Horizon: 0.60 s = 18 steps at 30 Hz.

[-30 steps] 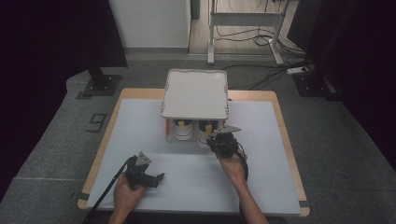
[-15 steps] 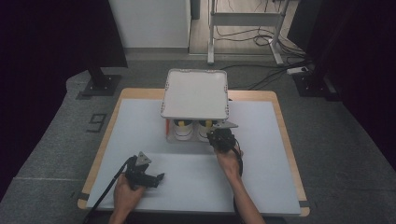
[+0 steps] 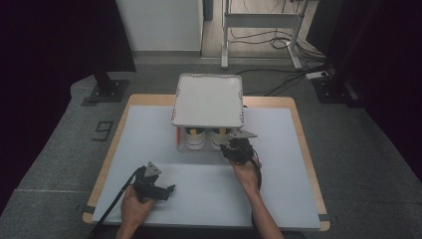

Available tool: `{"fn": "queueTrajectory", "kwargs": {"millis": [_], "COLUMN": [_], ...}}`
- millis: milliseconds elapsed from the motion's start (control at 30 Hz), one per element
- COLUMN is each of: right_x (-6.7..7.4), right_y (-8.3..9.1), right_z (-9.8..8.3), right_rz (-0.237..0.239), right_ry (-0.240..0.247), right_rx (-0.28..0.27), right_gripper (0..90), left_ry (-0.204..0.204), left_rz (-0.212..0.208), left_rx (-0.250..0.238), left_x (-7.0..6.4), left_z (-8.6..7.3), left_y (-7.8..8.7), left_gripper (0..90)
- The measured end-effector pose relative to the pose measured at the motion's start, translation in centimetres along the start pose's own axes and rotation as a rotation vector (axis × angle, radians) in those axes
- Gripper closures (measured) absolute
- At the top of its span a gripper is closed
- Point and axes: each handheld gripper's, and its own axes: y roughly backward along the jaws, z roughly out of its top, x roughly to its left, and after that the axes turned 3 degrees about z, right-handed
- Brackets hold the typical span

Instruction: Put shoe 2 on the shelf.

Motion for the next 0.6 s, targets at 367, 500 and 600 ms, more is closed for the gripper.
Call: {"fn": "queueTrajectory", "kwargs": {"millis": [367,500,600], "right_x": [-0.3,-0.2,-0.2], "right_y": [2.0,2.9,3.8], "right_z": [-0.7,-0.7,-0.6], "right_rz": [0.04,0.033,0.032], "right_ry": [0.004,0.02,0.029], "right_rx": [0.049,0.055,0.05], "right_gripper": [27.2,19.1,13.9], "left_ry": [0.0,0.0,0.0], "left_rz": [0.0,0.0,0.0], "left_rx": [0.0,0.0,0.0], "left_x": [0.0,0.0,0.0], "left_z": [0.0,0.0,0.0], "left_y": [0.0,0.0,0.0], "left_gripper": [0.5,0.5,0.5]}}
